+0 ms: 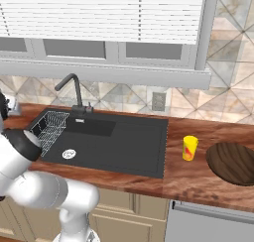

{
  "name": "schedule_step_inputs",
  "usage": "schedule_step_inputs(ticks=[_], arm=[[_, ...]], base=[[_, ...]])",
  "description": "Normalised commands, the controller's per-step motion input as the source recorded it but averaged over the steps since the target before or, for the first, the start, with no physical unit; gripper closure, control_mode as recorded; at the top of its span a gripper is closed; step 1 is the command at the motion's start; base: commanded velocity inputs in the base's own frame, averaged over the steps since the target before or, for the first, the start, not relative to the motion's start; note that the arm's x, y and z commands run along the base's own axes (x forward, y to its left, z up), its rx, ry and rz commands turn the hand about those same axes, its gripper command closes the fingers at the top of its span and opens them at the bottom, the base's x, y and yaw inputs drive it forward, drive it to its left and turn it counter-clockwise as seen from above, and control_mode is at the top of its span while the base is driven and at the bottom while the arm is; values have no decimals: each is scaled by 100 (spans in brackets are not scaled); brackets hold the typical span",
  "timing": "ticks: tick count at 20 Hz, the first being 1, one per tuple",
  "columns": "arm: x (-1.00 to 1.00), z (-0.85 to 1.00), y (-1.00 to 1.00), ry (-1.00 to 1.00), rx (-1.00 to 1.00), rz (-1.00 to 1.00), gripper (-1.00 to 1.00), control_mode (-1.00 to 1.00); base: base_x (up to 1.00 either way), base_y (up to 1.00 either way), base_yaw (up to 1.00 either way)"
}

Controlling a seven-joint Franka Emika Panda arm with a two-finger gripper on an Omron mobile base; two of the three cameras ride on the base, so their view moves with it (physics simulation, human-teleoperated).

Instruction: Remove the eggplant and peach from the sink. Then move the bowl and cup from the counter to the sink for washing.

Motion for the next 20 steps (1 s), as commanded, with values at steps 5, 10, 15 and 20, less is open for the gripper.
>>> schedule_step_inputs(ticks=[5, 10, 15, 20], arm=[[6, -1, 23, 0, 0, 0, 100, -100], [6, -3, 19, 0, 0, 0, 100, -100], [6, -3, 16, 0, 0, 0, 100, -100], [4, -6, 15, 0, 0, 0, 100, -100]], base=[[0, 0, 0], [0, 0, 0], [0, 0, 0], [0, 0, 0]])
